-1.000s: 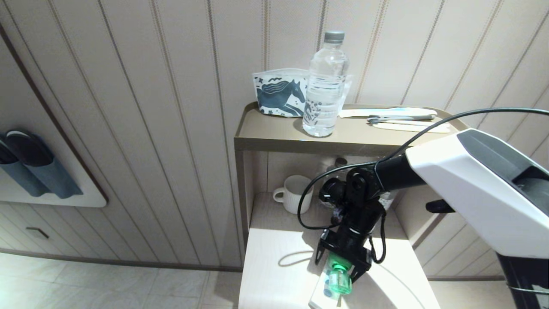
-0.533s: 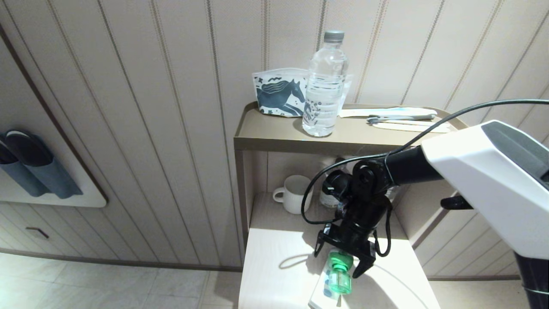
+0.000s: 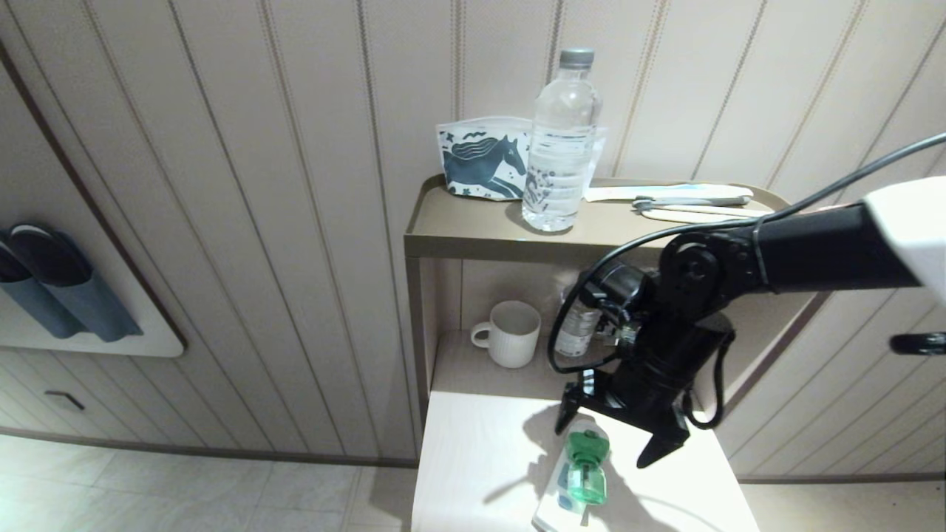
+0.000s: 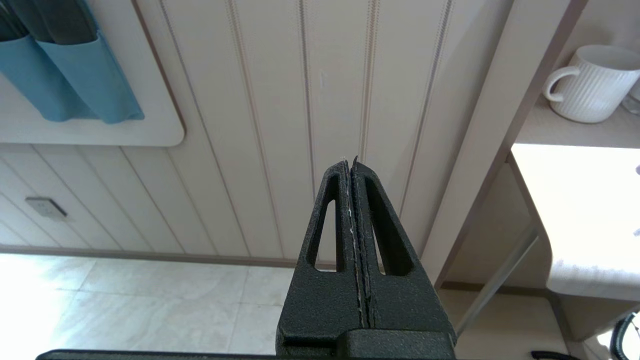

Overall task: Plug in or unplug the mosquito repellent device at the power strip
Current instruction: Hold the socket with your left hand and unplug it with your right hand

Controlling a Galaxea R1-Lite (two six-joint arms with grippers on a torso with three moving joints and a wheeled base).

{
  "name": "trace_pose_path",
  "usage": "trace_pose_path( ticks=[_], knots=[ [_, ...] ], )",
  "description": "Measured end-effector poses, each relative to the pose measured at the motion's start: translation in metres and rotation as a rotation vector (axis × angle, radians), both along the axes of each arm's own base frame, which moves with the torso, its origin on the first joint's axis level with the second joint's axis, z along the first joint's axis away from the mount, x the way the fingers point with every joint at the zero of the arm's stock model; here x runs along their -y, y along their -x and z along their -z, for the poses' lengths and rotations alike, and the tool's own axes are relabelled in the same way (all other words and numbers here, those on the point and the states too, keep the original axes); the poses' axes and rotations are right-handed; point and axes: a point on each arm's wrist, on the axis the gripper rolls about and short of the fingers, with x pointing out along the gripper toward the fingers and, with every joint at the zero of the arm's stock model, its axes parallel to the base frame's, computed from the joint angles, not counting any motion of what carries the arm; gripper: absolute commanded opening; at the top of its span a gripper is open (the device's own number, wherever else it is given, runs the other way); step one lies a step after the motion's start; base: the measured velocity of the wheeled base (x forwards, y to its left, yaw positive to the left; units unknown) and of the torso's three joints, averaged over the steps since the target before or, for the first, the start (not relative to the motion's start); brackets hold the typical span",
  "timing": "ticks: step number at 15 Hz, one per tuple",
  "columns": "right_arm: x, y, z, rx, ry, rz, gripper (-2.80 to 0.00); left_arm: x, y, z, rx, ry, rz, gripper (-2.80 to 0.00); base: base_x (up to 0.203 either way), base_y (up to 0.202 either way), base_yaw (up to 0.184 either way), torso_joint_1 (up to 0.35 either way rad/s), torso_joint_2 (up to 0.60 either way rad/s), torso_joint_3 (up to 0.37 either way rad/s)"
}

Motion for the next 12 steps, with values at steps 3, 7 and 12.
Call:
trace_pose_path(
  ticks=[3,7,12],
  knots=[
    [0.012,0.028,-0.042,0.106,-0.005,-0.078,-2.8,0.0,0.0,0.0,0.001,-0.001,-0.001,-2.8,0.0,0.0,0.0,0.0,0.0,0.0],
    [0.024,0.063,-0.06,0.123,0.005,-0.128,-2.8,0.0,0.0,0.0,0.0,0.0,0.0,-2.8,0.0,0.0,0.0,0.0,0.0,0.0],
    [0.042,0.113,-0.078,0.197,-0.007,-0.181,-2.8,0.0,0.0,0.0,0.001,0.0,0.0,-2.8,0.0,0.0,0.0,0.0,0.0,0.0]
  ],
)
